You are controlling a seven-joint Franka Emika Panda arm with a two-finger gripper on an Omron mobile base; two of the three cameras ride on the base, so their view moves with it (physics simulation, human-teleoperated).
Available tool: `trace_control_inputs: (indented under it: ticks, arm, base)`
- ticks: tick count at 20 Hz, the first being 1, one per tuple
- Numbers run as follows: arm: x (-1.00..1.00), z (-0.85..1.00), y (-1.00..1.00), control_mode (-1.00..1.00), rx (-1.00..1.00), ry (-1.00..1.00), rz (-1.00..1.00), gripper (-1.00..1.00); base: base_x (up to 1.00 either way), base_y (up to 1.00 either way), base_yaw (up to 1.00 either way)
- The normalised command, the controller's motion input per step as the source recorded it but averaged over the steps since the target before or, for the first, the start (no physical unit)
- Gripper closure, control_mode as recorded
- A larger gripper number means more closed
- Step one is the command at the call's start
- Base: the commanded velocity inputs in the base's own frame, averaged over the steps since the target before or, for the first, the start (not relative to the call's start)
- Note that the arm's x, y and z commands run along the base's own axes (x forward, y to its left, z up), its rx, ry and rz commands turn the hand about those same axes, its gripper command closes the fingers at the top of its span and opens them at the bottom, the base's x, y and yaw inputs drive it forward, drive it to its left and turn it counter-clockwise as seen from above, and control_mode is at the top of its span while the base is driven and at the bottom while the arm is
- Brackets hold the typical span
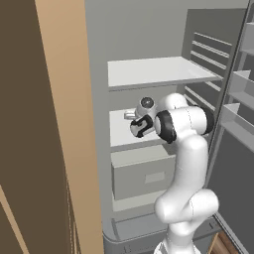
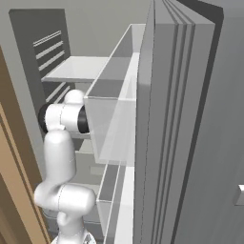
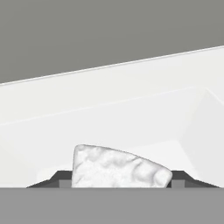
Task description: Take the cupcake and cake from the fridge and place them on the empty tray on the dining counter.
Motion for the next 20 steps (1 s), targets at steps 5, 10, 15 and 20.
trace_control_inputs:
  ticks: [5, 10, 15, 20]
  arm:
    - [-0.40, 0.01, 0.00, -1.00, 0.00, 0.00, 0.00, 1.00]
    - [-0.77, 0.33, 0.00, -1.00, 0.00, 0.00, 0.00, 1.00]
    - [-0.92, 0.61, 0.00, -1.00, 0.00, 0.00, 0.00, 1.00]
    - [-1.00, 0.90, 0.00, -1.00, -0.01, 0.00, 0.02, 1.00]
  base:
    - [0.00, 0.00, 0.00]
    - [0.00, 0.00, 0.00]
    - [0.00, 0.00, 0.00]
    - [0.00, 0.00, 0.00]
